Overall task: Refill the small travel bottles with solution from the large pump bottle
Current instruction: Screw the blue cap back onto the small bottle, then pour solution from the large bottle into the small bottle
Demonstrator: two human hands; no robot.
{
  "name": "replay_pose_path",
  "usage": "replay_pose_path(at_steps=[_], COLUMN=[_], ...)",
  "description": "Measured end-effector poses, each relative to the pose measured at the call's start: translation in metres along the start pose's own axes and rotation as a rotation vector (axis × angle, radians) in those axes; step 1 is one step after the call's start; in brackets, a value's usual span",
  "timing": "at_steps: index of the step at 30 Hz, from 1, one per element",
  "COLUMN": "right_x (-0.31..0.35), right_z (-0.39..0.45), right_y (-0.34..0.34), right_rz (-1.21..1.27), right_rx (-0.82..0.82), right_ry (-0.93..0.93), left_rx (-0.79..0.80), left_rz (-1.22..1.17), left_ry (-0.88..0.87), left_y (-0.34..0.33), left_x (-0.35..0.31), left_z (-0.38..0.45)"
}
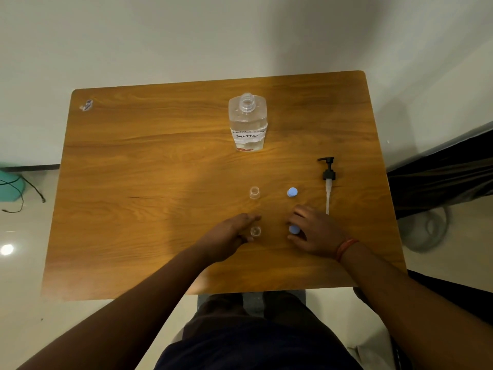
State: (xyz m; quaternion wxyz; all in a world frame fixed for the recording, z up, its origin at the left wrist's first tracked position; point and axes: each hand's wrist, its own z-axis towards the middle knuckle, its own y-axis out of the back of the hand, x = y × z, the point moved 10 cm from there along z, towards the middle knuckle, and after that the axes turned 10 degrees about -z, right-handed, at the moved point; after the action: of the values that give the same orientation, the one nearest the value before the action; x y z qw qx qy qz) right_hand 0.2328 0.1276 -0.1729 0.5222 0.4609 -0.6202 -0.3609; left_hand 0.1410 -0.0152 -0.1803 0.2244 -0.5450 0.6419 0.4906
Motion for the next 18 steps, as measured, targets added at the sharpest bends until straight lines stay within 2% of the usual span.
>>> replay_pose_path(at_steps=[6,13,18], right_x=[-0.013,-0.036,-0.053], right_z=[-0.001,0.035,0.078], right_y=[0.028,0.086,0.125], right_rz=[0.002,0.11,0.189], right_rx=[-0.125,-0.285,-0.372], right_ry=[-0.078,-0.196,-0.257], left_rx=[-0.067,-0.39,-0.39], left_rz=[0.012,0.005,0.003], left_ry=[0.017,-0.012,-0.061], left_y=[0.028,0.103,0.126], left_x=[0.005,-0.011,-0.033], left_z=[-0.009,-0.005,0.019])
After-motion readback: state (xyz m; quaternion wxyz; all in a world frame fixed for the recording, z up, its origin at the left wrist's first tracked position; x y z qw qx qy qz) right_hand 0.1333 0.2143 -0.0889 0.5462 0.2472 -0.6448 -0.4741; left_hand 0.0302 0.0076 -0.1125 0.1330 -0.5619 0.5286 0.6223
